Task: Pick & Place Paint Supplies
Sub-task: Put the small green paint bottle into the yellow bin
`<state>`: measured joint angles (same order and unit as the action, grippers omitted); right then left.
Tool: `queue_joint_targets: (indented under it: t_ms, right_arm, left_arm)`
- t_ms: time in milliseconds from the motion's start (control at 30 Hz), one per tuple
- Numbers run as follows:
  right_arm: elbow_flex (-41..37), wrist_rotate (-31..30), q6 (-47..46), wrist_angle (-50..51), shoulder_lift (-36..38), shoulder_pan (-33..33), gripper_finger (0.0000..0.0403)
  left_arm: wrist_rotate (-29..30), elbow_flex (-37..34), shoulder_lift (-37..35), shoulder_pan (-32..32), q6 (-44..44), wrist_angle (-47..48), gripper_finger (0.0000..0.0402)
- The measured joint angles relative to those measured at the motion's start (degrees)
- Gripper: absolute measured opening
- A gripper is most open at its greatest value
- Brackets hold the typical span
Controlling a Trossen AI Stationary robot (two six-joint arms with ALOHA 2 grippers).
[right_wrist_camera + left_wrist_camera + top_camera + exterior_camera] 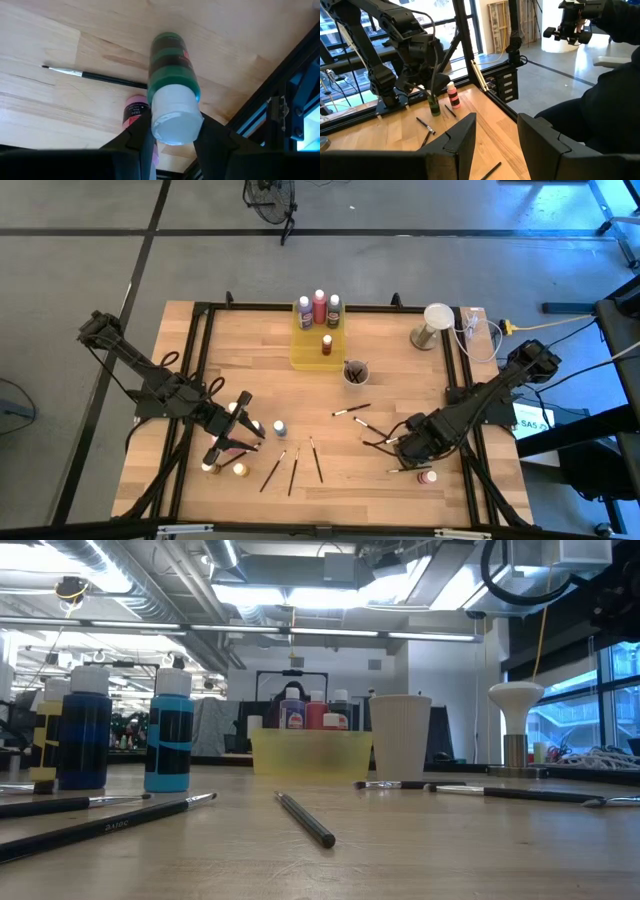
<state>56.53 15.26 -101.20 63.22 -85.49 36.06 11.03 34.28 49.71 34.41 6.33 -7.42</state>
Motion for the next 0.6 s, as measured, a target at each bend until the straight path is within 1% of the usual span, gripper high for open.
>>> queue_joint_targets:
  t_ms: [200, 367, 600]
  right_arm:
    - [0.0, 0.24, 2.47, 0.6, 0.0, -2.15, 0.0119]
    - [0.0, 4.42, 3.09, 0.35, 0.0, -3.5, 0.0119]
    - [0.0, 4.71, 3.67, -1.77, 0.0, -3.74, 0.0119]
  left_arm:
    - [0.0, 0.01, 0.0, -0.01, -0.02, 0.17, 0.0141]
    - [0.0, 0.0, 0.0, 0.0, -0.04, 0.39, 0.0141]
    - [0.0, 0.0, 0.0, 0.0, -0.07, 0.5, 0.0141]
